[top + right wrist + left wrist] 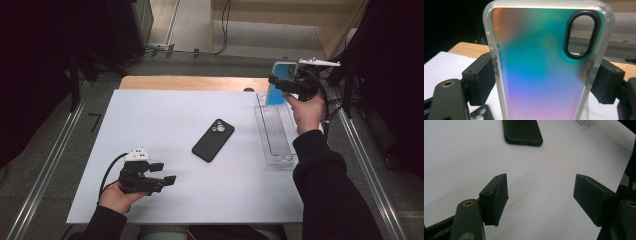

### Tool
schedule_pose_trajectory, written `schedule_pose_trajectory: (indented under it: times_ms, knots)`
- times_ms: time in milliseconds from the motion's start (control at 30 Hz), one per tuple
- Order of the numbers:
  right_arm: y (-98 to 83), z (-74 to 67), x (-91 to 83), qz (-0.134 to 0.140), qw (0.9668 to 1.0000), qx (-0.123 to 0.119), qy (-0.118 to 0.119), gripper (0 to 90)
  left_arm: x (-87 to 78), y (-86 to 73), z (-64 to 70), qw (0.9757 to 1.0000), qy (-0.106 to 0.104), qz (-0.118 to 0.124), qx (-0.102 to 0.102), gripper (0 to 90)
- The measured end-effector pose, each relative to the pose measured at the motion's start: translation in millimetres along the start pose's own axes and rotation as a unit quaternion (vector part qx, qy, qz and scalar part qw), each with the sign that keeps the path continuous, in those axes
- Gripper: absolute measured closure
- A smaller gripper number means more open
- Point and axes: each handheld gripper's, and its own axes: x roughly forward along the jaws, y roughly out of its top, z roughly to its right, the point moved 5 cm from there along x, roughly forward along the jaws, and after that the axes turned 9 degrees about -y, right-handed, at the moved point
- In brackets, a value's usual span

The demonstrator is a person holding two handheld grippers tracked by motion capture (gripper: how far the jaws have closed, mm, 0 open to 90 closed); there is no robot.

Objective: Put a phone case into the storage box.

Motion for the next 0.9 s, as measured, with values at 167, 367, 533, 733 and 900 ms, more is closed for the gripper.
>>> schedule_pose_trajectory:
  times_ms: [167, 367, 533, 733, 900]
  knots:
    - [3.0, 4.2, 15.3, 0.002, 0.9998, -0.013, -0.016, 16.3, 0.2, -0.1, 0.2, 1.0, -0.001, 0.0, 0.0, 28.0]
    - [4.2, 11.3, 35.5, 0.001, 0.9992, -0.021, -0.033, 16.3, -1.1, 1.0, 1.1, 1.0, -0.002, 0.004, 0.005, 28.0]
    - [-2.4, 15.6, 53.0, -0.008, 0.9987, -0.02, -0.047, 16.1, -0.7, 0.5, 0.9, 1.0, -0.003, 0.003, 0.005, 28.0]
    - [-16.3, 18.3, 72.2, -0.036, 0.998, -0.011, -0.051, 16.0, -1.5, 0.5, 0.6, 1.0, -0.004, 0.004, 0.003, 28.0]
    - [-26.5, 18.1, 84.1, -0.043, 0.9972, -0.009, -0.061, 16.0, -1.4, 0.5, 0.1, 1.0, -0.004, 0.005, 0.003, 28.1]
